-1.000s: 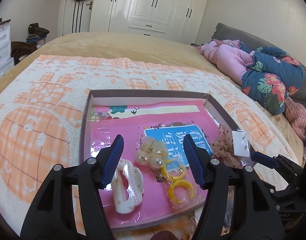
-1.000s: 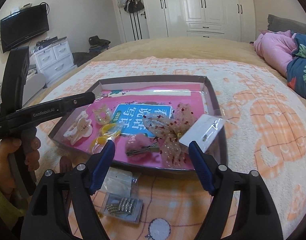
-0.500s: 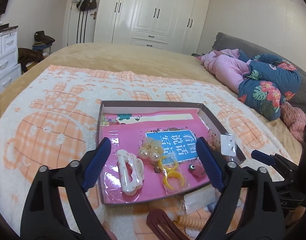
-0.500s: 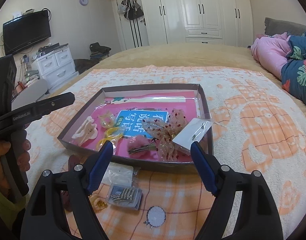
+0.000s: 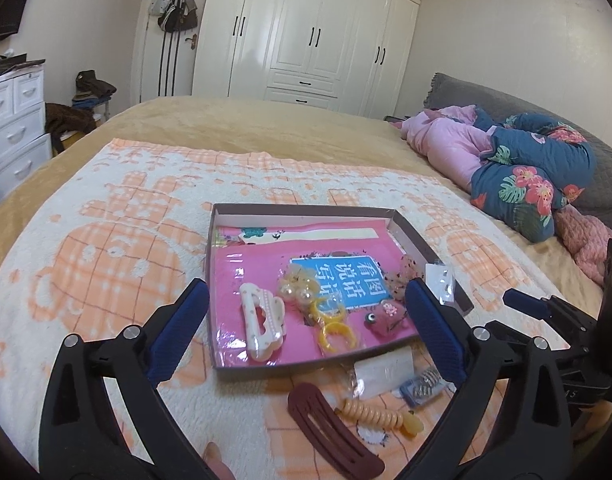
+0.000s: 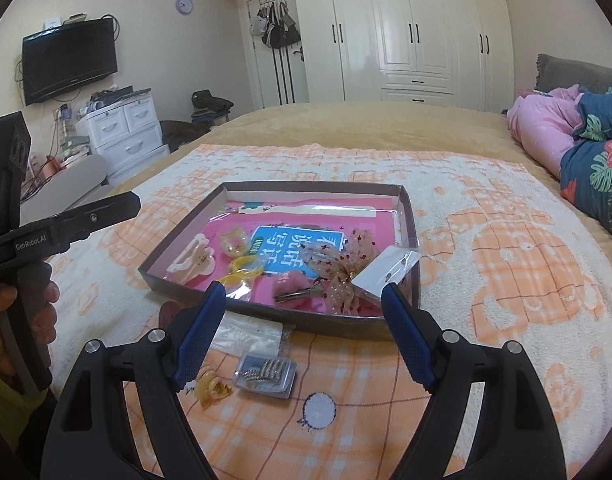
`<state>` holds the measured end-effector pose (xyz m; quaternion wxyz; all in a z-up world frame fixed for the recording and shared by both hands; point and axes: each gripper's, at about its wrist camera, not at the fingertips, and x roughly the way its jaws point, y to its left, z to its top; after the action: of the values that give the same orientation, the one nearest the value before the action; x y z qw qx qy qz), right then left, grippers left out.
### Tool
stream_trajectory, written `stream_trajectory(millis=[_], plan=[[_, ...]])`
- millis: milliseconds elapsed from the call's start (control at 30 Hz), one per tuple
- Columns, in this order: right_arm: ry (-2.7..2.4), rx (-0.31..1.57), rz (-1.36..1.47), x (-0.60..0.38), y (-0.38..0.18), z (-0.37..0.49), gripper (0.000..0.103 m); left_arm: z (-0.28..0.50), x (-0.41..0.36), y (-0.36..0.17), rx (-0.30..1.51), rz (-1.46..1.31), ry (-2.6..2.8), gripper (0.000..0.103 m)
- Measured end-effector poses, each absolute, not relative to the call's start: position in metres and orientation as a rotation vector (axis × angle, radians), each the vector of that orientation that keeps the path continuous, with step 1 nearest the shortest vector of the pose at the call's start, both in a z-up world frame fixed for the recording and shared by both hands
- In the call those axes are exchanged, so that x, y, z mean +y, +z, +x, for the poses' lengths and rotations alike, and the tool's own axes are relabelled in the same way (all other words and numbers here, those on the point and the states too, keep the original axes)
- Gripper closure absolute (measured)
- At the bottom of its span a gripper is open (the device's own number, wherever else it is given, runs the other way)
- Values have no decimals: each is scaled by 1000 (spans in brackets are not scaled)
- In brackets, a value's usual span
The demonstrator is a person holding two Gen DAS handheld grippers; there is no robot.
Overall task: Organize jewelry
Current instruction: 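Withdraw both grippers from the tray toward the remaining accessories, then grasp the beige coiled hair tie with the left gripper while the right grasps the stud box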
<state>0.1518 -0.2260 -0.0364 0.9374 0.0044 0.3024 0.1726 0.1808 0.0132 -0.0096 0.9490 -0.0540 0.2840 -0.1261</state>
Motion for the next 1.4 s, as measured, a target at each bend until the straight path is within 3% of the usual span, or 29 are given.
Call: stream_trajectory(millis=[1400], plan=[[377,726,-60,-221,-71,128,26,130,3,-39,684,-2,-270,13]])
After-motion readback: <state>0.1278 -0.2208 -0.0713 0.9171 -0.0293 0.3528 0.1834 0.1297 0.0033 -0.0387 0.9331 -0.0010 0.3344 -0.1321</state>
